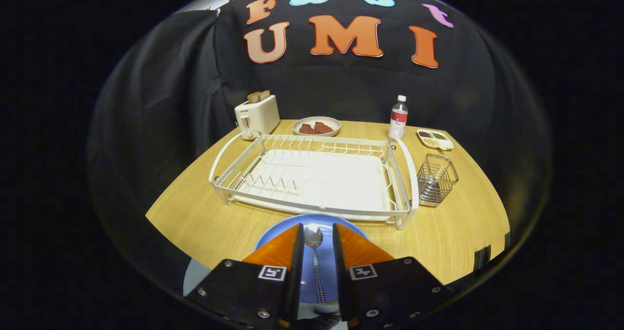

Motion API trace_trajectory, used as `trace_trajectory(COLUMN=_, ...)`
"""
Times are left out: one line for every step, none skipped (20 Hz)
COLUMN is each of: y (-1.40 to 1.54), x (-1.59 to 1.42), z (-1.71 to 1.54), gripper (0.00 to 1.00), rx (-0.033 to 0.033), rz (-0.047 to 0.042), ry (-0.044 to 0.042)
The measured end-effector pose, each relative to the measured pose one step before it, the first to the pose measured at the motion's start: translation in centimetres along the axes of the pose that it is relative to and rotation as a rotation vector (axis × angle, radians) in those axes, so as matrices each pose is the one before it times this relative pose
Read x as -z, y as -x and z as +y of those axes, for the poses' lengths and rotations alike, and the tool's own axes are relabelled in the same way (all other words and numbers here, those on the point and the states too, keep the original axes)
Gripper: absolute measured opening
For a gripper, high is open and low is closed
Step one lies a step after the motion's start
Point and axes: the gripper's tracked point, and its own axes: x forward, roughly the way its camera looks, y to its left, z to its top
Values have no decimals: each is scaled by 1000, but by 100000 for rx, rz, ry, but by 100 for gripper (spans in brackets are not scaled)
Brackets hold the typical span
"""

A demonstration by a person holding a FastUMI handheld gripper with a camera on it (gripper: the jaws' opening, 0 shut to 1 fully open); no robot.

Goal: Take the plate from the dish rack, then take the spoon from the basket and place it into the plate.

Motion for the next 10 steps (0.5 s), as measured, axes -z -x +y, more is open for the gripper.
trace_trajectory(y=198, x=-822, z=-627, gripper=38, rx=1189, rz=-1124, ry=-1020)
trace_trajectory(y=386, x=-885, z=-603, gripper=50, rx=1117, rz=-1366, ry=-1302)
trace_trajectory(y=241, x=-1204, z=-795, gripper=62, rx=1553, rz=-2076, ry=-1632)
trace_trajectory(y=285, x=-1022, z=-695, gripper=78, rx=1215, rz=-1628, ry=-1222)
trace_trajectory(y=348, x=-1332, z=-957, gripper=85, rx=1826, rz=-2067, ry=-1216)
trace_trajectory(y=348, x=-1239, z=-839, gripper=95, rx=1645, rz=-2203, ry=-722)
trace_trajectory(y=349, x=-1258, z=-928, gripper=97, rx=1802, rz=-2334, ry=-196)
trace_trajectory(y=358, x=-1228, z=-879, gripper=98, rx=1864, rz=-2385, ry=130)
trace_trajectory(y=235, x=-1189, z=-841, gripper=98, rx=1759, rz=-2287, ry=157)
trace_trajectory(y=203, x=-1104, z=-809, gripper=98, rx=1755, rz=-2248, ry=13)
